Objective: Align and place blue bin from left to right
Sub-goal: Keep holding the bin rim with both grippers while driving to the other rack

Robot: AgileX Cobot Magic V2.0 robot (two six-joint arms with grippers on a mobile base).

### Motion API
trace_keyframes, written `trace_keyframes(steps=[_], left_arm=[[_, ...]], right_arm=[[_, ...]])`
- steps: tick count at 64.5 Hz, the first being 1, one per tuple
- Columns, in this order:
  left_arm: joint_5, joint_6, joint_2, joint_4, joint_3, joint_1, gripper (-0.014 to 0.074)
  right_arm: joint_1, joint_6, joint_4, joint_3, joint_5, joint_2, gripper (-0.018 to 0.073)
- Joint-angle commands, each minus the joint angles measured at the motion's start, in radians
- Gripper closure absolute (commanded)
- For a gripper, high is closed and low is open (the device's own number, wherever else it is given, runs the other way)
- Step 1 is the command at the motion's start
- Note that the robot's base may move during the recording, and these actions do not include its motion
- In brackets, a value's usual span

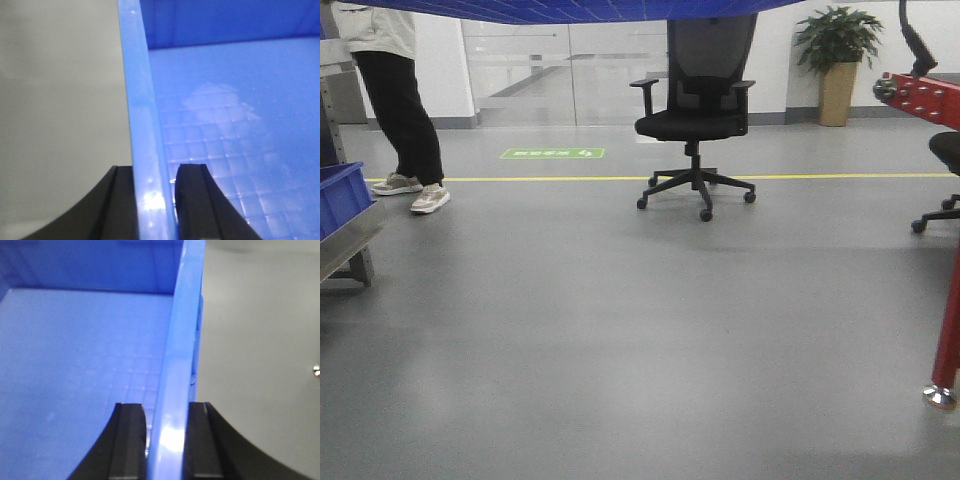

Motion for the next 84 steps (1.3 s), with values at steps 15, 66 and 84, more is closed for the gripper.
trace_keyframes(steps=[15, 66, 84], left_arm=[[-0.094, 0.017, -0.027, 0.001, -0.019, -0.007, 0.0613], [-0.101, 0.017, -0.027, 0.0, -0.019, -0.007, 0.0613], [-0.165, 0.017, -0.027, 0.0, -0.019, -0.007, 0.0613]], right_arm=[[0.003, -0.032, 0.009, -0.014, -0.095, -0.029, 0.0629], [0.003, -0.032, 0.009, -0.014, -0.102, -0.029, 0.0629], [0.003, -0.032, 0.009, -0.014, -0.104, -0.029, 0.0629]])
